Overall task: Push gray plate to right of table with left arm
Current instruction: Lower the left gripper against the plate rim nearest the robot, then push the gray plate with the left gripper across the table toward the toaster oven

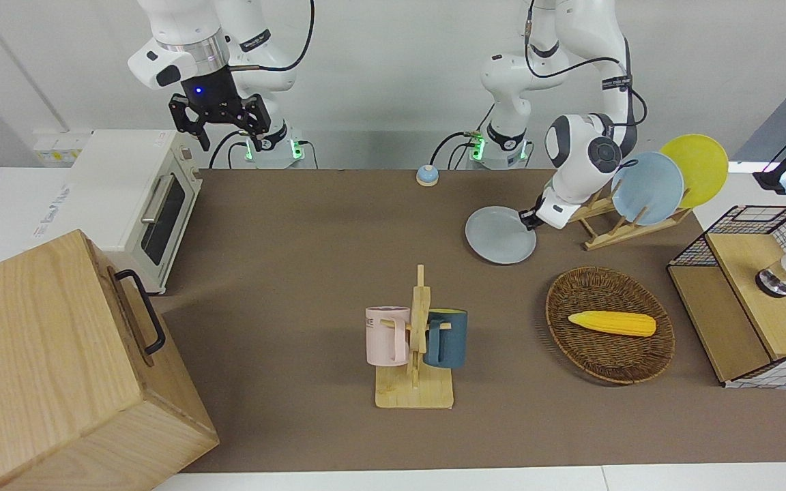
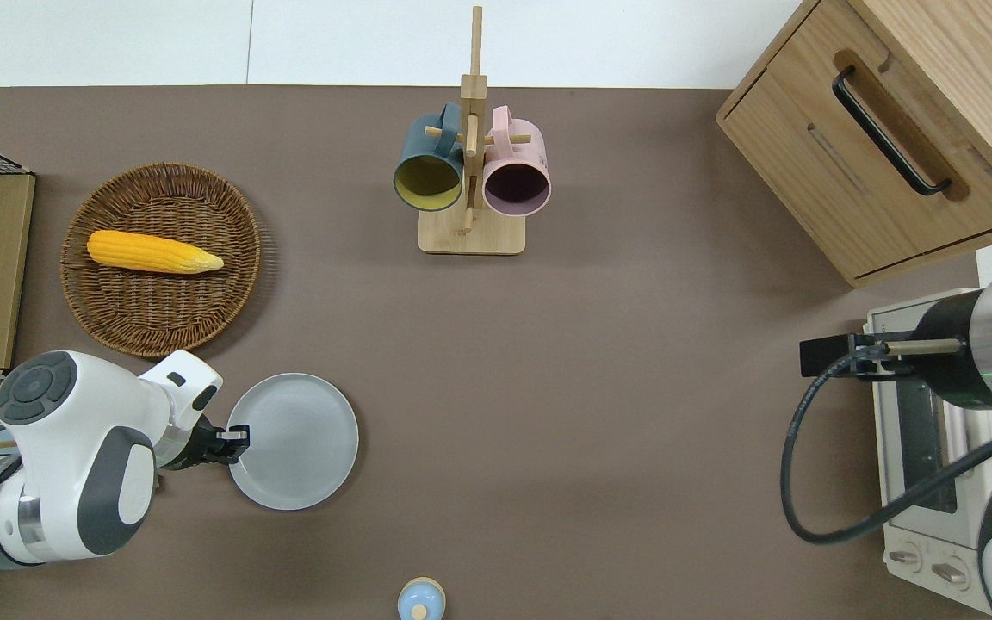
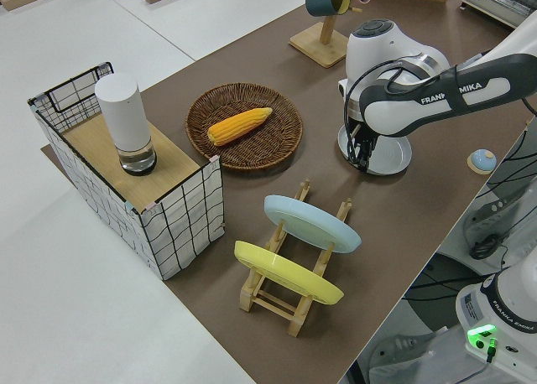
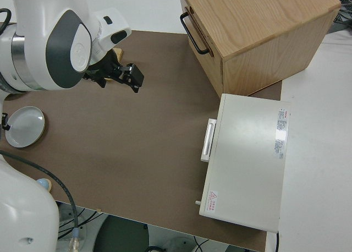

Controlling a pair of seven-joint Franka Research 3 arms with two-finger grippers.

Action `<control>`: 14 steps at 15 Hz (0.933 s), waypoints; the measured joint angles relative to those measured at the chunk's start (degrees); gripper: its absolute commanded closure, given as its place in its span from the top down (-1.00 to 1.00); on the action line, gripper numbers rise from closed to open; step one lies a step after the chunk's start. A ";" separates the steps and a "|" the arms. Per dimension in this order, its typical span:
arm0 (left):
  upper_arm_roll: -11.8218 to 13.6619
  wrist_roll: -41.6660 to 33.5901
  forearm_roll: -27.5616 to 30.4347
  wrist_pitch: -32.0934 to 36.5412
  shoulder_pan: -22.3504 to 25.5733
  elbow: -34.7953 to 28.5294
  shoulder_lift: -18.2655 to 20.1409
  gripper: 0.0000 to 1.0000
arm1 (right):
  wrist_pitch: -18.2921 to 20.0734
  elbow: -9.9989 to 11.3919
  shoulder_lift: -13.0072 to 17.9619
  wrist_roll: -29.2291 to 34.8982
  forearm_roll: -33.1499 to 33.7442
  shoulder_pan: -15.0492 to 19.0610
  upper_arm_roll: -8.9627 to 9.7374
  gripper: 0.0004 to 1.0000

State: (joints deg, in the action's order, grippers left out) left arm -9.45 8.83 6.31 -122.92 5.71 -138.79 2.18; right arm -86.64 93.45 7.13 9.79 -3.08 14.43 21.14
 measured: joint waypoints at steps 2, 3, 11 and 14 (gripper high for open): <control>-1.51 1.46 1.31 0.00 0.00 -0.01 0.00 -1.00 | 0.00 0.00 0.00 0.00 0.00 0.00 0.00 0.99; -2.38 2.39 1.99 -0.01 0.00 -0.02 0.00 -1.00 | 0.00 0.00 0.00 0.00 0.00 0.00 0.00 0.99; -6.53 10.75 8.50 -5.61 -5.30 -0.92 -0.50 -1.00 | 0.00 0.00 0.00 0.00 0.00 0.00 0.00 0.99; -6.57 17.00 10.74 -9.11 -10.74 -0.96 -1.05 -1.00 | 0.00 0.00 0.00 0.00 0.00 0.00 0.00 0.99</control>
State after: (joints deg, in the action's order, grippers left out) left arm -16.03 25.83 17.05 -132.03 -5.04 -139.75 1.13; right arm -86.64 93.45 7.13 9.79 -3.08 14.43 21.14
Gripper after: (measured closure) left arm 0.969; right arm 0.004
